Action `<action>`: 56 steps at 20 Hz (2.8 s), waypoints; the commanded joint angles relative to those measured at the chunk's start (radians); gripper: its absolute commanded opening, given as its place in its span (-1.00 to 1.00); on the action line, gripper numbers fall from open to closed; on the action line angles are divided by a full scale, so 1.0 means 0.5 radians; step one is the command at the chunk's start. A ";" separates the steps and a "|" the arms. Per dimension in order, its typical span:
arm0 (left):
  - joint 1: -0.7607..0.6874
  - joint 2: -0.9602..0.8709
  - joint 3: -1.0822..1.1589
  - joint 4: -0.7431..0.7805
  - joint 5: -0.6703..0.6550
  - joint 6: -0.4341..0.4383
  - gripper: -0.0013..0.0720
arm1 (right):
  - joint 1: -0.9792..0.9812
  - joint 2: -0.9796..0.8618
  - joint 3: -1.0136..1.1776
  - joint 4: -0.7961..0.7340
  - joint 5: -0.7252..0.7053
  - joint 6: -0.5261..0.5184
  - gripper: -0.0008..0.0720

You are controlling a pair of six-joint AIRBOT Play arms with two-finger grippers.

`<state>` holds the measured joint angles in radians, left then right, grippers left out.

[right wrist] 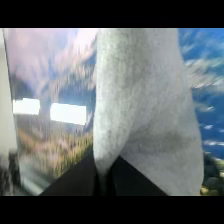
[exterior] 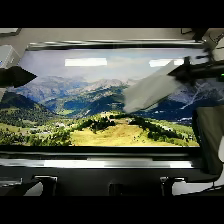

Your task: Fold the clothes and pants, and hang the long-sleeved shirts on hangers.

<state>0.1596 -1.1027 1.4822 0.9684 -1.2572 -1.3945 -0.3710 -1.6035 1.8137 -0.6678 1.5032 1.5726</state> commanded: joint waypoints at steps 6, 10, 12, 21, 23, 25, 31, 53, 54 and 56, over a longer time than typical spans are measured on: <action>0.002 0.002 -0.001 0.000 0.001 0.122 -0.91 | -1.016 0.386 0.332 -0.220 0.388 0.498 -0.89; 0.002 0.002 -0.001 0.000 0.002 0.129 -0.91 | -1.424 0.472 0.332 -0.223 0.596 0.634 -0.89; 0.002 0.002 -0.001 0.000 0.002 0.145 -0.91 | -1.586 0.500 0.332 -0.309 0.660 0.682 -0.89; 0.002 0.002 -0.001 0.000 0.001 0.172 -0.91 | -1.645 0.788 -0.495 -1.501 0.688 0.467 -0.89; 0.002 0.002 -0.001 0.000 0.001 0.172 -0.91 | -1.645 0.899 -0.876 -1.694 0.587 0.420 -0.89; 0.002 0.002 -0.001 0.000 0.001 0.172 -0.91 | -1.645 0.971 -1.175 -1.735 0.439 0.421 -0.88; 0.002 0.001 -0.001 -0.001 0.007 0.118 -0.91 | -1.645 0.980 -1.460 -1.740 0.222 0.383 0.37; -0.719 -0.366 -0.443 1.266 0.074 -0.787 0.97 | 0.902 0.284 -0.541 -1.217 0.185 0.220 0.94; -0.741 -0.337 -0.496 1.298 0.117 -0.787 0.98 | 0.922 0.284 -0.541 -1.224 0.185 0.220 0.94; -0.745 -0.346 -0.504 1.310 0.109 -0.756 0.97 | 0.930 0.284 -0.541 -1.203 0.185 0.220 0.94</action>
<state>-0.1890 -1.3056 1.3056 1.5780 -1.2507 -1.7542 0.0498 -1.4460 1.5471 -1.2621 1.5585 1.6772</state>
